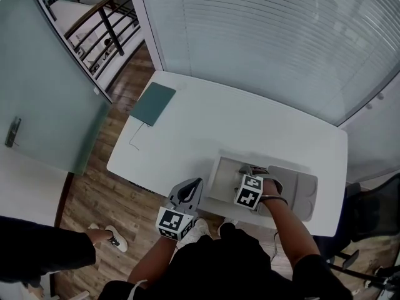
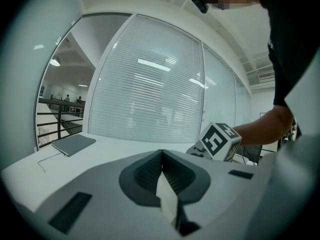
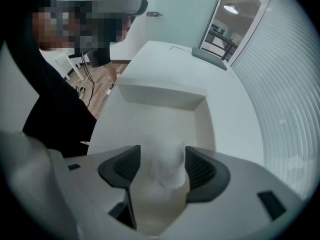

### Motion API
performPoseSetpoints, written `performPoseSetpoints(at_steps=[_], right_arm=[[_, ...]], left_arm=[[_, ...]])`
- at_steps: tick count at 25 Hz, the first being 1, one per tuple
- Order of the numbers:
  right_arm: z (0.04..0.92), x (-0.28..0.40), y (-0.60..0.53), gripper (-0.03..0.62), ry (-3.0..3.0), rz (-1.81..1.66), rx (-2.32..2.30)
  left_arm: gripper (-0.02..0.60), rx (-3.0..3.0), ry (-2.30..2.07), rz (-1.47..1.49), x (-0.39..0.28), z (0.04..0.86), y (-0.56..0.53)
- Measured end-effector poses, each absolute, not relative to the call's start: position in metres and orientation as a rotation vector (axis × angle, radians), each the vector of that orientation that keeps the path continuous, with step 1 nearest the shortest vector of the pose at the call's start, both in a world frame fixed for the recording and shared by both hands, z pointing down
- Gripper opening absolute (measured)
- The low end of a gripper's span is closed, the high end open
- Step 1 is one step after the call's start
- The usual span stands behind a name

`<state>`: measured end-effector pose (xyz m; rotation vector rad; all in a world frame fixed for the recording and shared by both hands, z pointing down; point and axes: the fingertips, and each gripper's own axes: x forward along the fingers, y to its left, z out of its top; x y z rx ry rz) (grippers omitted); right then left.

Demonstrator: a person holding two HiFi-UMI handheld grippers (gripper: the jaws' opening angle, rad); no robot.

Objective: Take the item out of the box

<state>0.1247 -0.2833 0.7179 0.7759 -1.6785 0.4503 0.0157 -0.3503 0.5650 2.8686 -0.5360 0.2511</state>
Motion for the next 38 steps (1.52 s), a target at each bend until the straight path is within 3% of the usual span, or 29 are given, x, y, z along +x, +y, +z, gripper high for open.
performPoseSetpoints(at_steps=[6, 24, 38], right_arm=[[0.716, 0.131, -0.289, 0.160, -1.650, 0.407, 0.802], [0.693, 0.129, -0.290, 0.149, -1.638, 0.315, 0.930], [0.607, 0.137, -0.302, 0.147, -1.680, 0.033, 1.336]], left_arm=[[0.012, 2.864, -0.539, 0.256, 0.014, 0.567, -0.349], [0.012, 2.846, -0.535, 0.289, 0.004, 0.570, -0.348], [0.012, 2.857, -0.519, 0.267, 0.010, 0.566, -0.345]])
